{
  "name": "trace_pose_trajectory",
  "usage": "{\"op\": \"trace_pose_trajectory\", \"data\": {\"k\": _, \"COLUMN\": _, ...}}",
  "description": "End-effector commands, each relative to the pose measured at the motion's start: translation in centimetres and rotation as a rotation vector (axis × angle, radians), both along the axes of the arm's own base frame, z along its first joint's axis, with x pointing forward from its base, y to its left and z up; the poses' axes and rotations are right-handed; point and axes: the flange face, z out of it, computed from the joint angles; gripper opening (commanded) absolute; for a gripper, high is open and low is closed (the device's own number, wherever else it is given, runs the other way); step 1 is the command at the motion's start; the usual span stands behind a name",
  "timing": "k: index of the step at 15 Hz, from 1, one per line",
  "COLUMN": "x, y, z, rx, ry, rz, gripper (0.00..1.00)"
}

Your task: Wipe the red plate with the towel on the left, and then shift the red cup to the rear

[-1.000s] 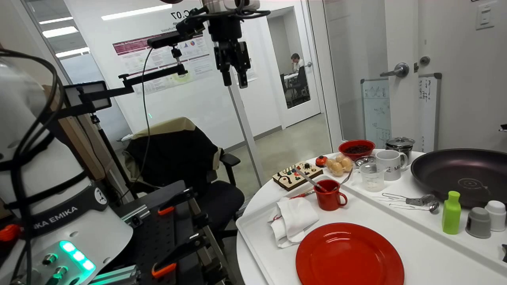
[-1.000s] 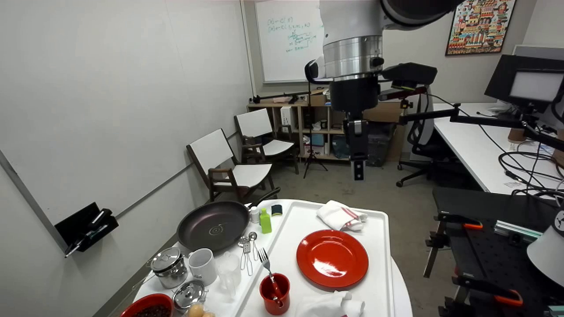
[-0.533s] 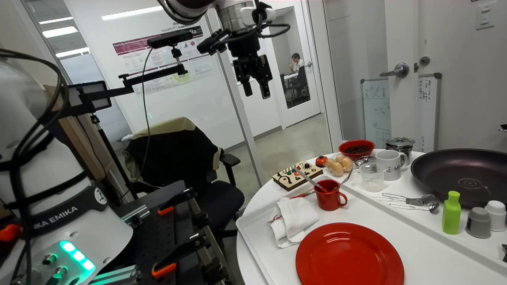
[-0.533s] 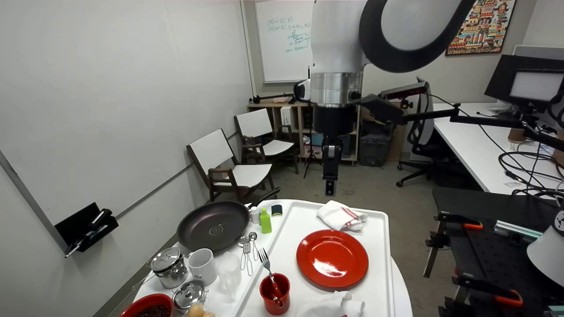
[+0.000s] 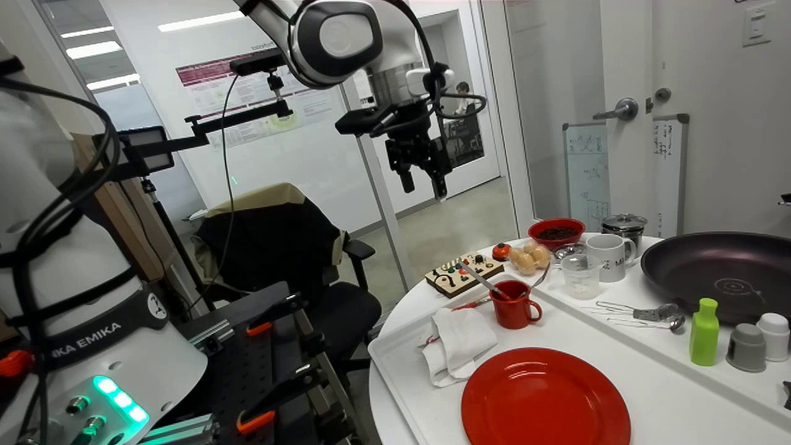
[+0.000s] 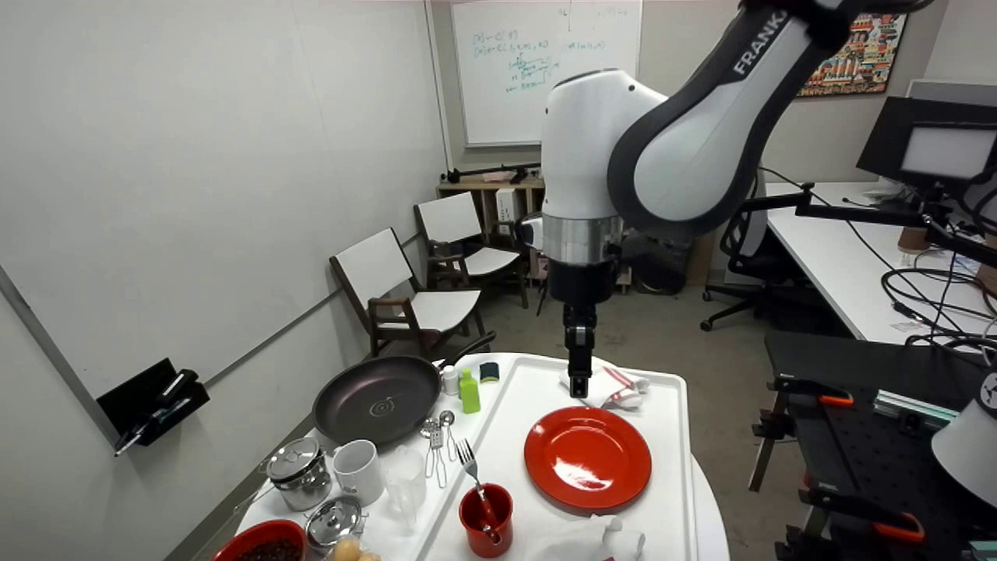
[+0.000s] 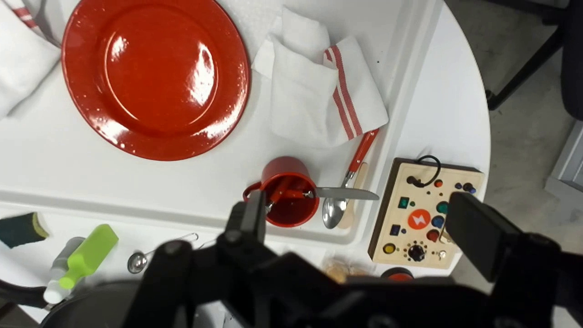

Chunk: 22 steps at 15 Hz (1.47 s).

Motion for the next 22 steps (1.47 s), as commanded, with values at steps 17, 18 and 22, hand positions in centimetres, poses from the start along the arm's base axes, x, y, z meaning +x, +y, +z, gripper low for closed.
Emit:
{"op": "trace_pose_trajectory", "data": {"k": 17, "x": 2.4, "y": 0.2, "z": -16.4, "rx": -0.031, "ry": -0.05, "rz": 0.319, "gripper": 1.0}}
{"op": "trace_pose_trajectory", "data": {"k": 18, "x": 2.5, "y": 0.3, "z": -16.6, "rx": -0.028, "ry": -0.054, "rz": 0.318, "gripper": 1.0}}
{"op": "trace_pose_trajectory", "data": {"k": 22, "x": 3.0, "y": 0.2, "z": -16.8, "rx": -0.021, "ry": -0.075, "rz": 0.313, "gripper": 1.0}}
